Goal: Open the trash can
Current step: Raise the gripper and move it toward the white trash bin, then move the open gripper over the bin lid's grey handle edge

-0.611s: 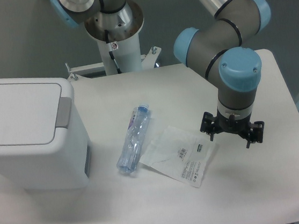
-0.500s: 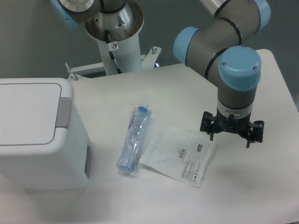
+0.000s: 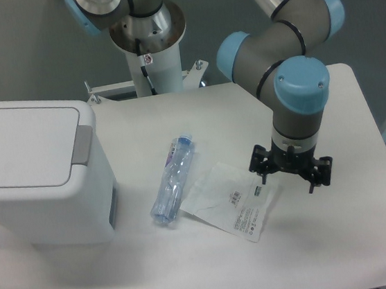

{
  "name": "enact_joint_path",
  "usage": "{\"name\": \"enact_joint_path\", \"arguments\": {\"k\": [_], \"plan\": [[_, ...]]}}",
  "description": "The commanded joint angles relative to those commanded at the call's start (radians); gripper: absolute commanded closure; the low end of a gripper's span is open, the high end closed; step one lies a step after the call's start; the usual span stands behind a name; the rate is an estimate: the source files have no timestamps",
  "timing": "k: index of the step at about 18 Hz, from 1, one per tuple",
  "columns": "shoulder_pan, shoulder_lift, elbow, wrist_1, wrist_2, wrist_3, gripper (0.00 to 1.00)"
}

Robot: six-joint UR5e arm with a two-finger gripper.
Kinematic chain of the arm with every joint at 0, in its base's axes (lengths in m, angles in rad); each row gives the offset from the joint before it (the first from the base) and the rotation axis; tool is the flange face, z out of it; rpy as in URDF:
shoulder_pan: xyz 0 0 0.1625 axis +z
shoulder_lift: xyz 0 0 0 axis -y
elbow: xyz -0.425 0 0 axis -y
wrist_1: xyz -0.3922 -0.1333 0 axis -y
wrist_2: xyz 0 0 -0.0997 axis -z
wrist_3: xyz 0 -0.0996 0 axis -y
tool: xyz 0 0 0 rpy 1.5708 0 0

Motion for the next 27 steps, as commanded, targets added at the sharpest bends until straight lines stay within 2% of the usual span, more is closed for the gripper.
{"name": "enact_joint_path", "arguments": {"k": [5, 8, 10, 12, 13, 15, 16, 18, 20, 24, 27], "plan": [[-0.055, 0.038, -0.003, 0.005, -0.049, -0.190, 0.00], [-0.055, 0.058, 0.007, -0.007, -0.067, -0.247, 0.00], [-0.054, 0.087, 0.011, -0.050, -0.119, -0.249, 0.00], [-0.051, 0.104, 0.030, -0.125, -0.188, -0.260, 0.00], [-0.052, 0.120, 0.052, -0.182, -0.224, -0.281, 0.00], [-0.057, 0.132, 0.075, -0.242, -0.280, -0.307, 0.00], [-0.069, 0.165, 0.076, -0.286, -0.316, -0.312, 0.00], [-0.094, 0.202, 0.075, -0.337, -0.362, -0.318, 0.00], [-0.114, 0.230, 0.073, -0.356, -0.420, -0.336, 0.00], [-0.127, 0.305, 0.047, -0.348, -0.500, -0.370, 0.00], [-0.138, 0.345, 0.021, -0.343, -0.509, -0.413, 0.00]]}}
